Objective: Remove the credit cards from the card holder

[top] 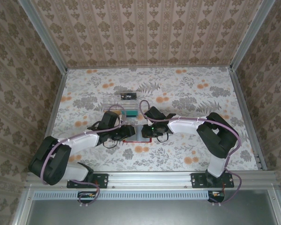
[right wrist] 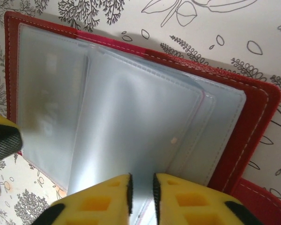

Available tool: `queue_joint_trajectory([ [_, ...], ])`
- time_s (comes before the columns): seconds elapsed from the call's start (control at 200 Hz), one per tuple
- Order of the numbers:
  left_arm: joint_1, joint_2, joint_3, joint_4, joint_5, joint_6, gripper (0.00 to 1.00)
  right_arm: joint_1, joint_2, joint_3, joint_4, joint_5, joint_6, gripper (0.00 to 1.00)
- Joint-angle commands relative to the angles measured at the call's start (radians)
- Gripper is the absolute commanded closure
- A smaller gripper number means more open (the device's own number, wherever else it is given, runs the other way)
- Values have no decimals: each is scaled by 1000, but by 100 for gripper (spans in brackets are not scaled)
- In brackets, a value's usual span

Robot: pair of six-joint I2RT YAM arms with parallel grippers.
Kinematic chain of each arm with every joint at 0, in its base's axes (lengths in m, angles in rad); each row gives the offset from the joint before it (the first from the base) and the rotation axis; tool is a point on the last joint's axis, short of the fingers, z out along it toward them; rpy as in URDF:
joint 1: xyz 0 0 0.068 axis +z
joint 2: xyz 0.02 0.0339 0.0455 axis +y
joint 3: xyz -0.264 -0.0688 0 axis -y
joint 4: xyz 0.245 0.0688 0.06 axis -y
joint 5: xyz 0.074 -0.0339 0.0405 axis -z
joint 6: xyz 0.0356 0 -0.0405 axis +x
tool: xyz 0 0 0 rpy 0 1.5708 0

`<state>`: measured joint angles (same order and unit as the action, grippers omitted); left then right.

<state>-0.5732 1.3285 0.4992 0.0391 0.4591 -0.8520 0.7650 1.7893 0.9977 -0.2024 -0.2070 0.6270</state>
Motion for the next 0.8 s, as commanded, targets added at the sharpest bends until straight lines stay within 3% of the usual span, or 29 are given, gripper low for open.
queue_joint_trajectory([
  [0.0, 14, -46, 27, -94, -74, 38, 52, 7, -56, 7, -80, 79, -3, 74],
  [0.195, 21, -45, 27, -132, -96, 57, 52, 3, -92, -5, -105, 102, 5, 67],
  [0.795, 12, 37, 28, -94, -65, 65, 52, -2, 9, -10, -91, 95, 22, 68],
])
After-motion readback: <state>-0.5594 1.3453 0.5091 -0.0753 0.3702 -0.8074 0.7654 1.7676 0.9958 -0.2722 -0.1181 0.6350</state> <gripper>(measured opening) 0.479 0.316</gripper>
